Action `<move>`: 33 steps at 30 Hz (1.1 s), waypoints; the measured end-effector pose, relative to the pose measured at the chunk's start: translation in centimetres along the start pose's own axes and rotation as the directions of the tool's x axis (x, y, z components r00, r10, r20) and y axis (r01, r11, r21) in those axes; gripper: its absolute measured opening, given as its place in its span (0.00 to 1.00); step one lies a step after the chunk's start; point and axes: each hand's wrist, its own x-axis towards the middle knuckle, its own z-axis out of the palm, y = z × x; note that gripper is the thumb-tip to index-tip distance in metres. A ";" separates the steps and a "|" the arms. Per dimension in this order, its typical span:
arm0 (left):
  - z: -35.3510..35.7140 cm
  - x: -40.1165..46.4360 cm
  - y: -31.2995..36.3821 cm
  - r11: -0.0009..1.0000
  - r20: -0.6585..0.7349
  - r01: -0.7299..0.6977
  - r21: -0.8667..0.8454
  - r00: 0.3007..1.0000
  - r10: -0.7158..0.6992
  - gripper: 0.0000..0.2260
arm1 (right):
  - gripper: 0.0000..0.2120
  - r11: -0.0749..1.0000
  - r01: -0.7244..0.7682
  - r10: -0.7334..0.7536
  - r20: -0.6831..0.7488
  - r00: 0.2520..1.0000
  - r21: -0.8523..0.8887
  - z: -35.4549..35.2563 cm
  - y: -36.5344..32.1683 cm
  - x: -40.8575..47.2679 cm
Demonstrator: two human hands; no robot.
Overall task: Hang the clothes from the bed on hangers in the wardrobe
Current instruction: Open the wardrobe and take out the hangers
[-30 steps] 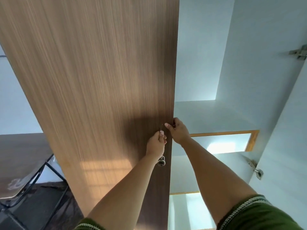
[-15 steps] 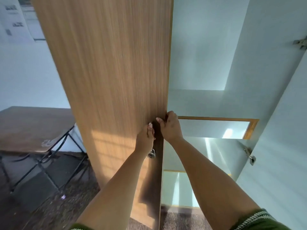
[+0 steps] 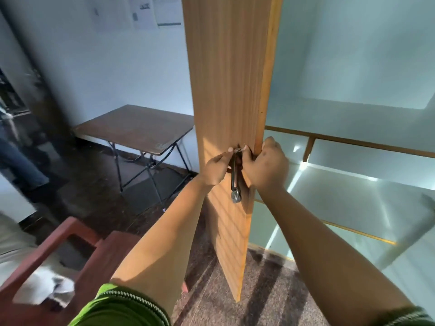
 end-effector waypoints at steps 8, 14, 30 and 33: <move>-7.9 -2.6 0.8 0.983 -0.197 -0.166 -0.073 0.969 0.149 0.27 | 0.17 0.992 0.108 -0.106 0.033 0.994 -0.063 0.9 -5.7 -2.6; -12.5 -5.3 2.4 0.920 -0.113 -0.328 -0.214 0.944 0.310 0.19 | 0.13 0.975 0.187 -0.195 0.057 0.979 0.116 3.5 -12.0 -6.4; -27.5 -5.3 -3.6 0.909 -0.397 -0.317 0.270 0.824 0.405 0.10 | 0.11 0.931 0.268 -0.358 0.477 0.803 0.247 12.6 -26.5 -10.8; -29.3 -4.9 -5.0 0.908 -0.424 -0.313 0.277 0.809 0.408 0.11 | 0.14 0.926 0.340 -0.376 0.513 0.772 0.167 14.3 -28.4 -10.7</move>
